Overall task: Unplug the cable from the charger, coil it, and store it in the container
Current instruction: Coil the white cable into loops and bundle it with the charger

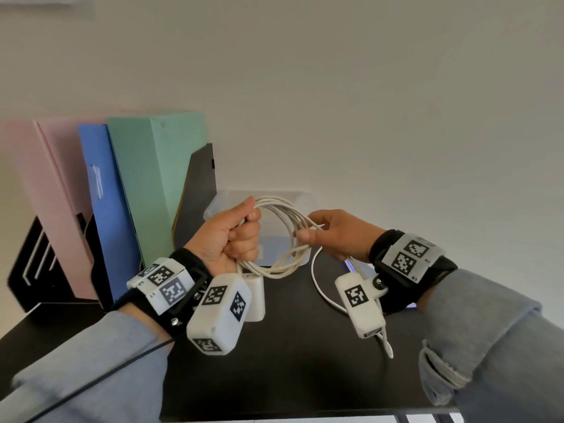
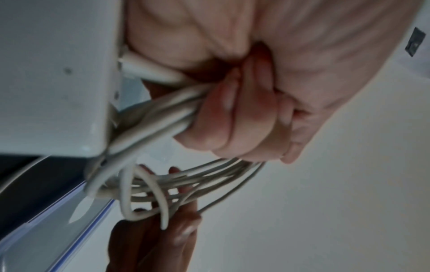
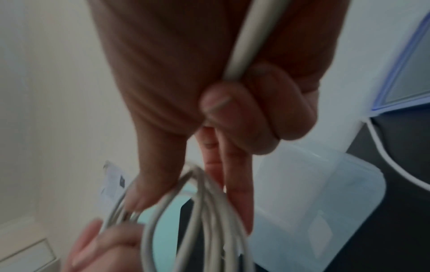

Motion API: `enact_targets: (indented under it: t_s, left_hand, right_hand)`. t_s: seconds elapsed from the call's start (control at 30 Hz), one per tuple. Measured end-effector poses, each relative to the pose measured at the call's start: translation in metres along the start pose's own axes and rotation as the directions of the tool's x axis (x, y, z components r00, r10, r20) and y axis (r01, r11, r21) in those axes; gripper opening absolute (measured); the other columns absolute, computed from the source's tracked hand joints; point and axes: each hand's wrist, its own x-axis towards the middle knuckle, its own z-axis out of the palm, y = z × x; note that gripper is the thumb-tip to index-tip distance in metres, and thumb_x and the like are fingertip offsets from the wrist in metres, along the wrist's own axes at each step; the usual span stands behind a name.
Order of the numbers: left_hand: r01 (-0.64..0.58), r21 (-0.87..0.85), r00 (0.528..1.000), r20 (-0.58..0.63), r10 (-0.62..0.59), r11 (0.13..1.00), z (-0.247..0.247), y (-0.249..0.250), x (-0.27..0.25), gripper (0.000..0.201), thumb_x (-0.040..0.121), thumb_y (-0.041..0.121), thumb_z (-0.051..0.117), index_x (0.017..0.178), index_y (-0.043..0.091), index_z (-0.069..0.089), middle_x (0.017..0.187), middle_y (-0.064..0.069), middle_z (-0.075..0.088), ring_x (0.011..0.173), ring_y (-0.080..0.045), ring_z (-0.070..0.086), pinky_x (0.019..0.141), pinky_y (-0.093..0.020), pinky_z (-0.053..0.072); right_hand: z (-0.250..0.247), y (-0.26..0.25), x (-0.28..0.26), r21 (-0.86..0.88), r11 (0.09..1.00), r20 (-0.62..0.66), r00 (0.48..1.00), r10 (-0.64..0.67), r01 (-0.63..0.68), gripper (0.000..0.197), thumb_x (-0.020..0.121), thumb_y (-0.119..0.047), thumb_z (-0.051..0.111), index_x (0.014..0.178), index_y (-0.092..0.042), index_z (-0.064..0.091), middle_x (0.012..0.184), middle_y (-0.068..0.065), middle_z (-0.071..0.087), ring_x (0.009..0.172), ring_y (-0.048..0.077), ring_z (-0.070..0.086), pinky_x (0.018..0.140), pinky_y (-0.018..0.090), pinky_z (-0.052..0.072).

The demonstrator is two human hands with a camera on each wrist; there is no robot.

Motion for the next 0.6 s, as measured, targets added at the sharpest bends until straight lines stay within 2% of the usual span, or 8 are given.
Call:
enact_targets:
  t_s: [0.1, 0.17, 0.27, 0.33, 0.4, 0.47, 0.5, 0.6]
  left_hand:
    - [-0.039, -0.019, 0.999, 0.015, 0.04, 0.999, -0.009, 0.006, 0.001, 0.028, 0.074, 0.04, 0.062, 0.058, 0.019, 0.051, 0.033, 0.009, 0.03, 0.024, -0.001, 0.023, 0.03, -0.013, 0.021]
    - [-0.076, -0.073, 0.995, 0.053, 0.08, 0.994, -0.018, 0.012, 0.001, 0.033, 0.06, 0.04, 0.079, 0.059, 0.019, 0.053, 0.034, 0.008, 0.033, 0.026, -0.002, 0.019, 0.029, -0.014, 0.025]
    - [-0.127, -0.145, 0.99, 0.035, 0.134, 0.981, -0.031, 0.021, 0.001, 0.038, 0.052, 0.038, 0.086, 0.058, 0.02, 0.054, 0.033, 0.007, 0.034, 0.03, -0.006, 0.013, 0.029, -0.015, 0.027]
    - [-0.16, -0.185, 0.987, -0.018, 0.159, 0.97, -0.036, 0.025, 0.002, 0.032, 0.064, 0.04, 0.078, 0.056, 0.02, 0.054, 0.033, 0.007, 0.034, 0.025, -0.005, 0.02, 0.029, -0.014, 0.026]
    - [-0.189, -0.205, 0.98, -0.101, 0.172, 0.96, -0.039, 0.027, 0.002, 0.032, 0.08, 0.039, 0.057, 0.054, 0.02, 0.053, 0.032, 0.006, 0.032, 0.025, -0.007, 0.019, 0.03, -0.014, 0.023]
    - [-0.206, -0.212, 0.974, -0.139, 0.179, 0.955, -0.04, 0.027, 0.002, 0.035, 0.084, 0.038, 0.046, 0.054, 0.02, 0.051, 0.031, 0.006, 0.031, 0.026, -0.009, 0.016, 0.031, -0.014, 0.022]
    - [-0.209, -0.214, 0.973, -0.145, 0.181, 0.954, -0.04, 0.027, 0.002, 0.036, 0.084, 0.038, 0.045, 0.053, 0.02, 0.051, 0.031, 0.006, 0.031, 0.024, -0.009, 0.019, 0.031, -0.014, 0.022]
    - [-0.2, -0.225, 0.976, -0.132, 0.174, 0.954, -0.038, 0.024, 0.001, 0.037, 0.084, 0.039, 0.045, 0.053, 0.02, 0.053, 0.032, 0.006, 0.031, 0.023, -0.006, 0.028, 0.03, -0.013, 0.023]
  right_hand:
    - [-0.01, 0.009, -0.003, -0.011, 0.999, 0.058, 0.997, 0.045, -0.044, 0.018, 0.085, -0.03, 0.065, 0.092, -0.014, 0.062, 0.074, 0.0, 0.075, 0.037, 0.01, 0.034, 0.041, 0.019, 0.034]
    - [-0.015, 0.016, -0.005, -0.029, 0.997, 0.047, 0.996, 0.073, -0.072, 0.015, 0.085, -0.027, 0.064, 0.085, -0.012, 0.062, 0.065, 0.002, 0.072, 0.037, 0.012, 0.033, 0.041, 0.019, 0.032]
    - [-0.022, 0.025, -0.005, -0.035, 0.994, -0.085, 0.992, 0.098, -0.101, 0.027, 0.088, -0.031, 0.06, 0.069, -0.013, 0.054, 0.048, -0.001, 0.06, 0.033, 0.01, 0.034, 0.038, 0.017, 0.031]
    - [-0.026, 0.031, -0.004, -0.008, 0.994, -0.21, 0.972, 0.109, -0.113, 0.034, 0.09, -0.034, 0.057, 0.064, -0.013, 0.051, 0.045, 0.0, 0.052, 0.032, 0.01, 0.034, 0.037, 0.017, 0.031]
    - [-0.031, 0.036, -0.002, 0.104, 0.99, -0.327, 0.937, 0.127, -0.098, 0.037, 0.091, -0.036, 0.054, 0.062, -0.013, 0.051, 0.044, 0.0, 0.046, 0.035, 0.012, 0.032, 0.038, 0.018, 0.03]
    - [-0.035, 0.039, 0.001, 0.241, 0.969, -0.431, 0.887, 0.165, -0.063, 0.038, 0.092, -0.037, 0.051, 0.063, -0.013, 0.052, 0.046, -0.002, 0.041, 0.038, 0.011, 0.03, 0.039, 0.019, 0.027]
    - [-0.037, 0.039, 0.002, 0.27, 0.961, -0.478, 0.859, 0.182, -0.053, 0.037, 0.093, -0.036, 0.05, 0.064, -0.013, 0.053, 0.048, -0.001, 0.04, 0.039, 0.011, 0.028, 0.04, 0.019, 0.026]
    - [-0.038, 0.038, 0.006, 0.199, 0.978, -0.614, 0.769, 0.177, -0.065, 0.025, 0.091, -0.029, 0.053, 0.072, -0.012, 0.058, 0.055, 0.001, 0.043, 0.043, 0.012, 0.032, 0.041, 0.02, 0.028]
